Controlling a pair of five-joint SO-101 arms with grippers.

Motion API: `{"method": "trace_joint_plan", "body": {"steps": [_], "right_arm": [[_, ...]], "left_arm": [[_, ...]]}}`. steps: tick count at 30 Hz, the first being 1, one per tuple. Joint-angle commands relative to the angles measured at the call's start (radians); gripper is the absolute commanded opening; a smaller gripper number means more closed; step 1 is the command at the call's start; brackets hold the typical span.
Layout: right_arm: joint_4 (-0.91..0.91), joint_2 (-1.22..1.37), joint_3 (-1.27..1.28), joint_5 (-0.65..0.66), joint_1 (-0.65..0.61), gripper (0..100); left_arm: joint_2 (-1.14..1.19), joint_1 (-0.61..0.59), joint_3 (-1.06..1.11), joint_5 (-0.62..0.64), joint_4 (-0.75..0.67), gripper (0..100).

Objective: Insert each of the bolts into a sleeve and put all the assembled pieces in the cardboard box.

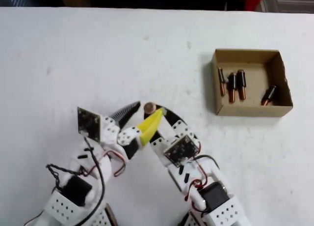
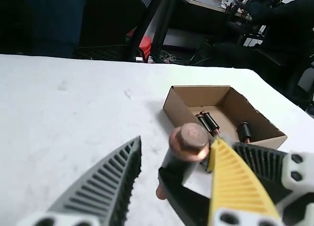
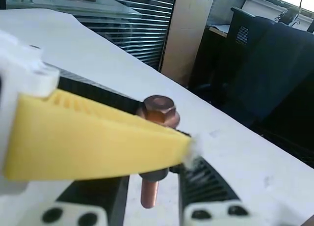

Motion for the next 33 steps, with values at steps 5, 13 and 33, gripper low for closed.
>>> {"method": "trace_joint_plan", "body": {"steps": [5,13,33], "right_arm": [[-0.021,-0.008,0.008,-0.005,0.007,1.7],[-0.019,-0.008,0.008,-0.005,0.007,1.7],[0.028,-0.013,0.008,-0.005,0.008,1.7]], "left_arm": [[-0.001,-0.016,-0.098,-0.081,-0.011,24],[-0.001,-0.147,-0.112,-0.087,-0.012,24],[-0.002,-0.263,-0.215,-0.08,0.032,24]]}}
